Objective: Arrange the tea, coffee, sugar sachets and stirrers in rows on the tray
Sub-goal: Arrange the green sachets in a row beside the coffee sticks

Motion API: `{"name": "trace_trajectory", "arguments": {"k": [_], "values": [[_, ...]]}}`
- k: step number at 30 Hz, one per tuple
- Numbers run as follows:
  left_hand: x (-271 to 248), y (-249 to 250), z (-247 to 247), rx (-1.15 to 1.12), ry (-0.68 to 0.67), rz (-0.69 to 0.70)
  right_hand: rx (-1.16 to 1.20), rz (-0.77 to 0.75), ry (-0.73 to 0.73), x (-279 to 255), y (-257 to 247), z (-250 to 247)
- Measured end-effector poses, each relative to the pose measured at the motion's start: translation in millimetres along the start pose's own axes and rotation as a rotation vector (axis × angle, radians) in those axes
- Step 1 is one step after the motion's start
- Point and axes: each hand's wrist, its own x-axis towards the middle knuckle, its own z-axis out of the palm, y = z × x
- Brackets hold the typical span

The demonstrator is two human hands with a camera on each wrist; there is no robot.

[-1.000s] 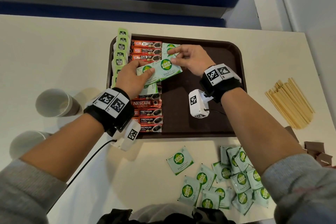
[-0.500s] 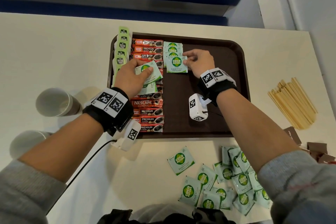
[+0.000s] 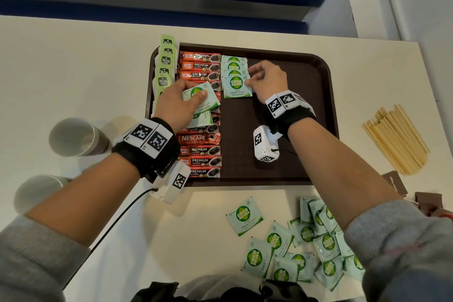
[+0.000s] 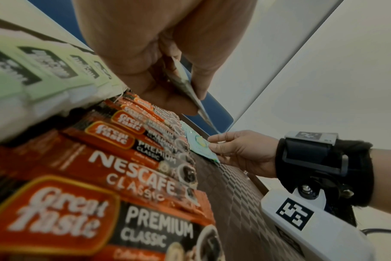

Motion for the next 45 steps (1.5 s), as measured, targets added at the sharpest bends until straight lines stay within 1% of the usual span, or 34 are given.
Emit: {"name": "trace_trajectory", "arguments": {"k": [16,23,26,28,31,33,36,41,45], "values": [[0.6,0.3,0.4,0.02,-0.008,0.003,0.006,0.027,0.006,1.4,0.2,4.3],[-0.3,2.1,1.5,0.003,-0.009,0.034,-0.041,-0.057,0.034,-6.6,-5.7,-2.1],[-1.7,3.2,3.1,0.005,-0.008,0.055,-0.006,-0.105,-0.042,-15.4,-16.3,-1.8],[-3.7,4.2,3.8,-0.012,-0.016,0.067,0.053,-0.129,-0.16,-22.5,-25.6,-2.1],[-7.0,4.7,3.9,-0.037,-0.039,0.094,0.126,-0.171,-0.383,-31.4,-36.5,-2.4],[-8.6,4.6,3.1,-0.051,-0.045,0.109,0.146,-0.199,-0.462,-34.3,-40.5,-2.1],[-10.5,3.7,1.9,-0.056,-0.045,0.113,0.187,-0.203,-0.494,-35.9,-44.2,-3.5],[-13.1,2.4,-0.5,-0.048,-0.046,0.107,0.314,-0.151,-0.42,-34.8,-40.6,-8.5],[-12.7,1.3,1.0,-0.026,-0.041,0.106,0.264,-0.163,-0.417,-36.2,-32.6,-14.4]]}}
